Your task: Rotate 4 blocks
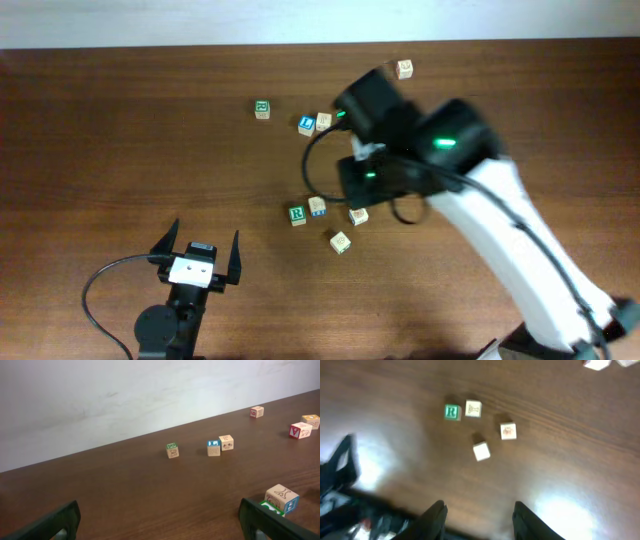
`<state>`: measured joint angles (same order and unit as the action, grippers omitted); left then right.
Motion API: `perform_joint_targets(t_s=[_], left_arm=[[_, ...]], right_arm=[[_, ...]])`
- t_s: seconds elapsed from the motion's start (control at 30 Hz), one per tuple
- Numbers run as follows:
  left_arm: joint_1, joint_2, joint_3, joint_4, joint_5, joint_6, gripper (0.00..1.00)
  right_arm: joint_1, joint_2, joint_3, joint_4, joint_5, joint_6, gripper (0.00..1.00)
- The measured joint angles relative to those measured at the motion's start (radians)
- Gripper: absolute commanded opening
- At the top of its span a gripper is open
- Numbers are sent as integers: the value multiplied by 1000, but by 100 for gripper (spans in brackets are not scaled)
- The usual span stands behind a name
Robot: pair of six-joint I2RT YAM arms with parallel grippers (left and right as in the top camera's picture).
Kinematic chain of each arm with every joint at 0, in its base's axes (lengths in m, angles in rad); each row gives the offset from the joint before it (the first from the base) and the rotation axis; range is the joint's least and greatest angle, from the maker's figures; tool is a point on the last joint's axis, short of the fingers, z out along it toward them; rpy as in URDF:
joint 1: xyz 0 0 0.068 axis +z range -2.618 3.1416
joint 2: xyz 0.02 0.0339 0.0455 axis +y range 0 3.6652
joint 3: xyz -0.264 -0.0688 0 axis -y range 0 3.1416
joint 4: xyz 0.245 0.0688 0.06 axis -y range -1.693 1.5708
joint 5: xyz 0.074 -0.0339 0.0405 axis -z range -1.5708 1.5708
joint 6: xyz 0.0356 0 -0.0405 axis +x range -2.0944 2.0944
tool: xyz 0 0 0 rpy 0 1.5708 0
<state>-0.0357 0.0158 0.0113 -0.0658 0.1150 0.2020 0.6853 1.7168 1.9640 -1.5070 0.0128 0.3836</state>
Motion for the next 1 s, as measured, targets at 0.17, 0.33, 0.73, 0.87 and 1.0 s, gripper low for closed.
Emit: perform_joint_targets(t_s=[0.17, 0.33, 0.73, 0.87, 1.0], left_arm=[[0, 0, 0, 0, 0, 0, 99], [0, 0, 0, 0, 0, 0, 99], [0, 0, 0, 0, 0, 0, 99], [0, 0, 0, 0, 0, 0, 99], [0, 0, 0, 0, 0, 0, 99]], right_arm=[[8, 31, -335, 298, 10, -3, 44], [8, 52, -601, 515, 1, -7, 44], [8, 167, -693, 649, -117, -81, 45], [8, 176, -693, 649, -128, -96, 44], [8, 187, -693, 648, -132, -99, 35]])
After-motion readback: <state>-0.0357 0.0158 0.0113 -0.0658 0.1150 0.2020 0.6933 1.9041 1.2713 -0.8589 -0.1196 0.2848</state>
